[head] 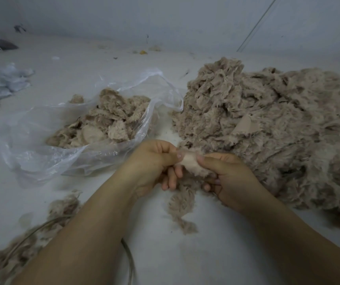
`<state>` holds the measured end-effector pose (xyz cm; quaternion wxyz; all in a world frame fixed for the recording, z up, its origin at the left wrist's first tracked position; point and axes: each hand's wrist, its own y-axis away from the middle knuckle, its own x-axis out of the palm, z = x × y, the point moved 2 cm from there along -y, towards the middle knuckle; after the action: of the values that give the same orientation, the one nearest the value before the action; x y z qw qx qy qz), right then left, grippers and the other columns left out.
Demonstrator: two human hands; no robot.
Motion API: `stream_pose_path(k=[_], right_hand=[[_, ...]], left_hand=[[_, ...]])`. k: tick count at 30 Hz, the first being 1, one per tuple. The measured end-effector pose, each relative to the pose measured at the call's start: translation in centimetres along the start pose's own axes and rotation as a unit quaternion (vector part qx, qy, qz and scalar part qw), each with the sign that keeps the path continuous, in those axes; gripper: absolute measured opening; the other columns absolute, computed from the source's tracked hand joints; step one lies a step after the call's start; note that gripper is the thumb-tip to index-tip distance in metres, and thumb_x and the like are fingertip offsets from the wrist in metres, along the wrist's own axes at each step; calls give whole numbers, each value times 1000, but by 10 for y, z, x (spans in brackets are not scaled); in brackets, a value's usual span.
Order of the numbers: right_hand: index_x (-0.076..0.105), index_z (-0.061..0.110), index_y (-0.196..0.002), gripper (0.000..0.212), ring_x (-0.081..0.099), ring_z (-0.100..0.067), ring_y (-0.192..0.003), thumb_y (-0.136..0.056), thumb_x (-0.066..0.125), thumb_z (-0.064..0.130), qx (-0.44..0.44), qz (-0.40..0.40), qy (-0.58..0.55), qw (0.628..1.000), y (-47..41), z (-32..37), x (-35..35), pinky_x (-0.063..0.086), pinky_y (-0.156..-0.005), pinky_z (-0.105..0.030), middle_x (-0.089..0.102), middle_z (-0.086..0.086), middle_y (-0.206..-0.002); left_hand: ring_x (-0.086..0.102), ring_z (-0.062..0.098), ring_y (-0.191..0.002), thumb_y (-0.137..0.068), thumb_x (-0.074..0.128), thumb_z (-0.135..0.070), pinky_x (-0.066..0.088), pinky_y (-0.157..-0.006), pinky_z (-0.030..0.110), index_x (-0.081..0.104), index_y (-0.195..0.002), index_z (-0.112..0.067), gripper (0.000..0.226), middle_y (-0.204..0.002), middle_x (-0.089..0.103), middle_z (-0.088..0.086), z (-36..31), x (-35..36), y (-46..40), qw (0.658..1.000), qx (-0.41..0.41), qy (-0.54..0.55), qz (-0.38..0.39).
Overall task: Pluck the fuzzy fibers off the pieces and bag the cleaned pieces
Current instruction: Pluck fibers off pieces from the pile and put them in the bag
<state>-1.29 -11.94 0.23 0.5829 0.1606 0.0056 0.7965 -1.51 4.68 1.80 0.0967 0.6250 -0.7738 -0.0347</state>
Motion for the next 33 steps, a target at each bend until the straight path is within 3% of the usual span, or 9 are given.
stream_pose_path(k=[3, 6, 10, 13, 18, 22, 25, 29, 33], right_hand=[[74, 17, -56, 41, 45, -5, -37, -94, 58, 13, -1, -3, 6, 1000, -1, -1, 0, 39, -38, -19, 55, 4, -45], [73, 16, -58, 28, 52, -7, -45, -85, 71, 22, -17, 37, 61, 997, 0, -1, 0, 41, -42, -19, 62, -1, -55], [73, 13, -62, 21, 54, -9, -46, -79, 71, 25, -16, 46, 97, 994, 0, -2, -1, 44, -44, -20, 62, -5, -56], [75, 14, -62, 31, 52, -9, -44, -92, 66, 16, -11, 41, 93, 995, 0, -1, -1, 43, -42, -19, 63, -5, -56], [73, 9, -60, 32, 55, -12, -43, -90, 61, 8, 5, 21, 38, 999, 1, 1, 0, 43, -40, -19, 65, -9, -59], [75, 11, -66, 18, 62, -14, -54, -72, 69, 27, 12, 34, 23, 999, 3, 3, 1, 45, -42, -19, 69, -8, -67], [77, 17, -68, 20, 63, -12, -57, -67, 70, 35, 15, 33, 41, 999, 3, 3, -1, 46, -45, -18, 70, -5, -67], [77, 17, -66, 19, 55, -10, -48, -67, 70, 35, 13, 2, 12, 1000, -1, -1, -4, 47, -43, -20, 51, 3, -50], [79, 19, -71, 19, 63, -10, -54, -72, 66, 34, -1, 34, -1, 999, -1, -1, -5, 48, -45, -19, 69, -1, -65]], left_hand=[[49, 20, -33, -95, 59, -12, 32, -32, 19, 57, -82, 1, 18, -56, 60, 12, -3, -3, -2, 997, 38, -27, -57], [51, 16, -45, -83, 69, -35, 36, -37, 20, 68, -86, -7, 29, -63, 64, 5, -2, 5, 2, 993, 49, -108, -7], [48, 12, -43, -87, 70, -12, 36, -38, 17, 66, -73, -6, 16, -54, 60, 3, 0, 7, 1, 993, 69, -95, -31], [47, 13, -42, -88, 69, -10, 36, -39, 17, 63, -66, -7, 23, -52, 57, 5, 3, 5, -3, 993, 57, -55, -93], [38, 16, -32, -98, 57, -16, 27, -37, 16, 54, -68, -10, 31, -44, 45, 4, 3, -2, -6, 979, 74, -72, -177], [37, 18, -29, -84, 64, -51, 25, -35, 16, 64, -72, -11, 42, -50, 49, 9, 2, 0, -2, 994, 25, -99, -31], [34, 16, -31, -73, 73, -46, 23, -39, 18, 65, -77, -4, 43, -49, 48, 8, 4, 7, 3, 989, -10, -128, 72], [29, 14, -32, -72, 74, -25, 13, -43, 24, 58, -70, -6, 25, -44, 40, 5, 1, -3, 0, 997, -24, -50, 61], [30, 13, -32, -75, 70, -28, 16, -38, 17, 57, -63, -11, 24, -46, 40, 4, 4, -3, -2, 998, -33, -4, 61]])
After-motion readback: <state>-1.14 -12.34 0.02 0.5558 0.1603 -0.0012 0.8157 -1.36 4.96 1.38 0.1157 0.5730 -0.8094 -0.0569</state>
